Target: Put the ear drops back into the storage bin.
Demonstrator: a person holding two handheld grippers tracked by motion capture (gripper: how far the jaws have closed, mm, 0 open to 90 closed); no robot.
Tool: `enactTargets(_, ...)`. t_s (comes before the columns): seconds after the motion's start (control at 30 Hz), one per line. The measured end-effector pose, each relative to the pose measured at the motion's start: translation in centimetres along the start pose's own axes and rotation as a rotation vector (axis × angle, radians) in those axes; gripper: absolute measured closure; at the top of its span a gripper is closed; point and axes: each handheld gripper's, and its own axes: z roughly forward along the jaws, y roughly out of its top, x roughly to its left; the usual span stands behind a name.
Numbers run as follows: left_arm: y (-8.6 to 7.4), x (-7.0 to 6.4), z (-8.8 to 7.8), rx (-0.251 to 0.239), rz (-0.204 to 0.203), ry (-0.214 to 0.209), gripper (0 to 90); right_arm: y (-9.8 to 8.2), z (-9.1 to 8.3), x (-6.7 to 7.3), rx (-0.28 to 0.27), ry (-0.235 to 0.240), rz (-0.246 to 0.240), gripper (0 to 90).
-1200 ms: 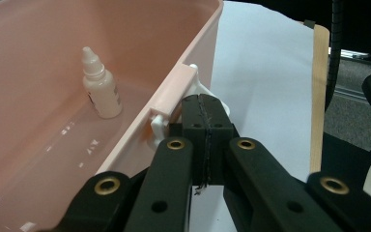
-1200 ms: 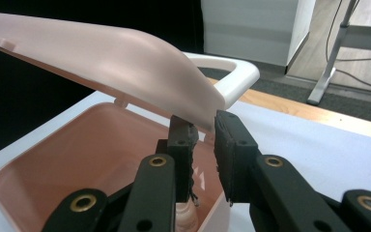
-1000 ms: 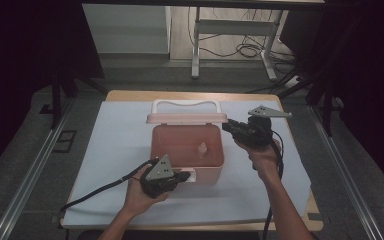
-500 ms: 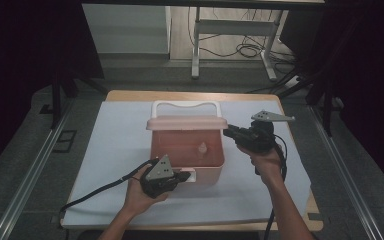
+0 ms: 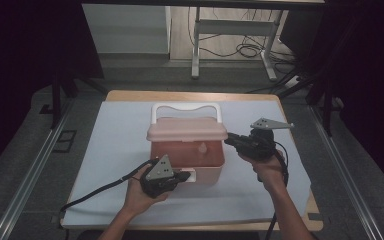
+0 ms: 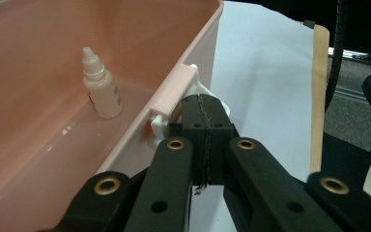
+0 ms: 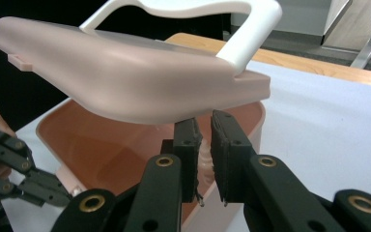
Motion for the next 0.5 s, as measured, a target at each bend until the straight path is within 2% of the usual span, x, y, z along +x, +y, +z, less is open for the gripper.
enactTargets(0.27, 0.0, 0.0, 0.0, 0.000, 0.001, 0.000, 90.0, -1.1, 0.1, 0.1, 0.026, 0.006, -0.011, 81.6)
enactTargets(0.5, 0.0, 0.0, 0.0, 0.000, -0.001, 0.000, 90.0, -1.7, 0.0, 0.1, 0.045, -0.008, -0.029, 81.5)
